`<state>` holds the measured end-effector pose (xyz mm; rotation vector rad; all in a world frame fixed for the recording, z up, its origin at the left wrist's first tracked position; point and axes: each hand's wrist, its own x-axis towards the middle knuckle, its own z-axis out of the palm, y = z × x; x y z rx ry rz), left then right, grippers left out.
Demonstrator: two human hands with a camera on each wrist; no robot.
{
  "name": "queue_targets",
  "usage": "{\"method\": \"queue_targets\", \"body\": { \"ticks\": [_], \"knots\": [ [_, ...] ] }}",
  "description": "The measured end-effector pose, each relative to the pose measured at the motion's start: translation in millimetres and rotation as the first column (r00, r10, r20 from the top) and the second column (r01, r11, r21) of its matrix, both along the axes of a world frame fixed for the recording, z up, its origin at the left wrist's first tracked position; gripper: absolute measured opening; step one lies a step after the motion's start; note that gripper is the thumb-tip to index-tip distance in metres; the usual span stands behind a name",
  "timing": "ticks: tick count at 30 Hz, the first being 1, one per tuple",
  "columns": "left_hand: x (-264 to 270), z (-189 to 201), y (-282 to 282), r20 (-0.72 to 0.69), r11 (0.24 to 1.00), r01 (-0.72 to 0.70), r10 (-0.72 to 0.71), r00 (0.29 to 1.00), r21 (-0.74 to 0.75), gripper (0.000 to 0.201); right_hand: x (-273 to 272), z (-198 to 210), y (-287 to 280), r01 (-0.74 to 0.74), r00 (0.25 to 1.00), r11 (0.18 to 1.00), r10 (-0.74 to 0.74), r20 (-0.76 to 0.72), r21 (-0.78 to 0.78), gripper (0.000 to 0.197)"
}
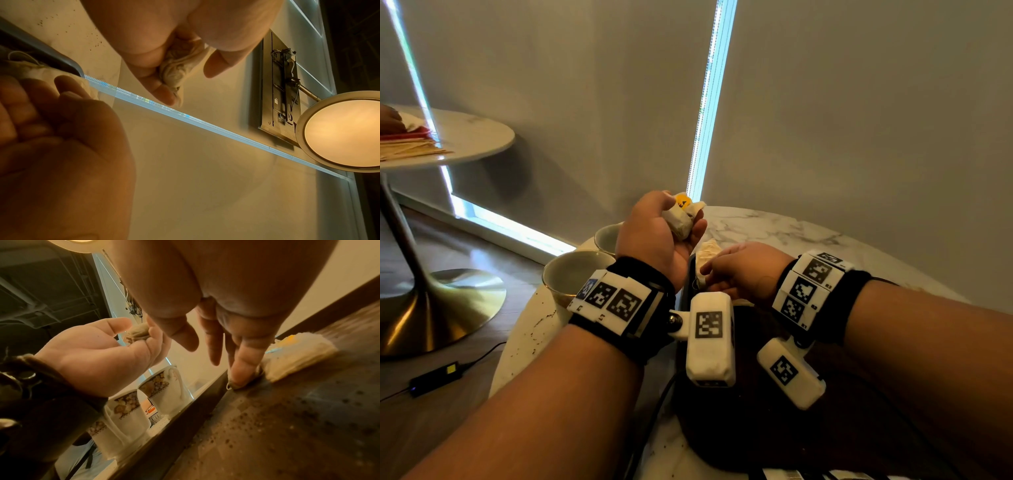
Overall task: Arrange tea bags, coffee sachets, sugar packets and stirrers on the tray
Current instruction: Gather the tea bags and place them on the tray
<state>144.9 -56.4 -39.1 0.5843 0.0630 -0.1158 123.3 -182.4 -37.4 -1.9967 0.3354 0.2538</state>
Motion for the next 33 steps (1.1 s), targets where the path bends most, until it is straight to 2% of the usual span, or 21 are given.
{"method": "queue_targets", "body": {
  "ticks": [7, 10, 12, 15, 19, 23, 26, 30, 33],
  "knots": [
    [-1, 0, 0, 0.009, 0.999, 0.011, -0.01, 1.0, -0.052, 0.035, 3, -1, 0, 0.006, 1.0, 1.0, -0.006, -0.008, 0.021, 0.026],
    [-1, 0, -1, 0.007, 0.998, 0.014, -0.014, 1.0, -0.055, 0.038, 3, 0, -2, -0.001, 1.0, 1.0, 0.001, -0.005, 0.023, 0.024],
    [-2, 0, -1, 0.001, 0.999, 0.03, -0.03, 1.0, -0.041, 0.031, 4, 1, -4, 0.013, 0.999, 1.0, -0.014, 0.044, 0.022, 0.02],
    [0, -1, -2, -0.001, 0.998, 0.06, -0.06, 0.998, -0.002, 0.021, 9, 3, -14, 0.058, 0.974, 0.998, -0.054, 0.218, -0.014, 0.016],
    [4, -5, -4, 0.025, 0.996, 0.058, -0.06, 0.998, 0.069, 0.031, 10, 12, -23, 0.14, 0.896, 0.99, -0.141, 0.421, 0.032, 0.016],
    [6, -8, -5, 0.041, 0.99, 0.039, -0.045, 0.998, 0.135, 0.035, 8, 19, -21, 0.095, 0.835, 0.995, -0.097, 0.541, 0.032, 0.01],
    [6, -9, -5, 0.057, 0.983, 0.062, -0.073, 0.996, 0.17, 0.035, 7, 21, -19, 0.047, 0.816, 0.999, -0.032, 0.577, -0.011, 0.004],
    [3, -11, -7, 0.093, 0.969, 0.104, -0.128, 0.987, 0.226, 0.032, 9, 21, -15, -0.019, 0.82, 1.0, 0.027, 0.571, -0.02, 0.01],
    [2, -11, -8, 0.105, 0.954, 0.139, -0.172, 0.98, 0.265, 0.026, 10, 19, -14, -0.01, 0.823, 1.0, 0.014, 0.568, -0.01, 0.013]
  ]
}}
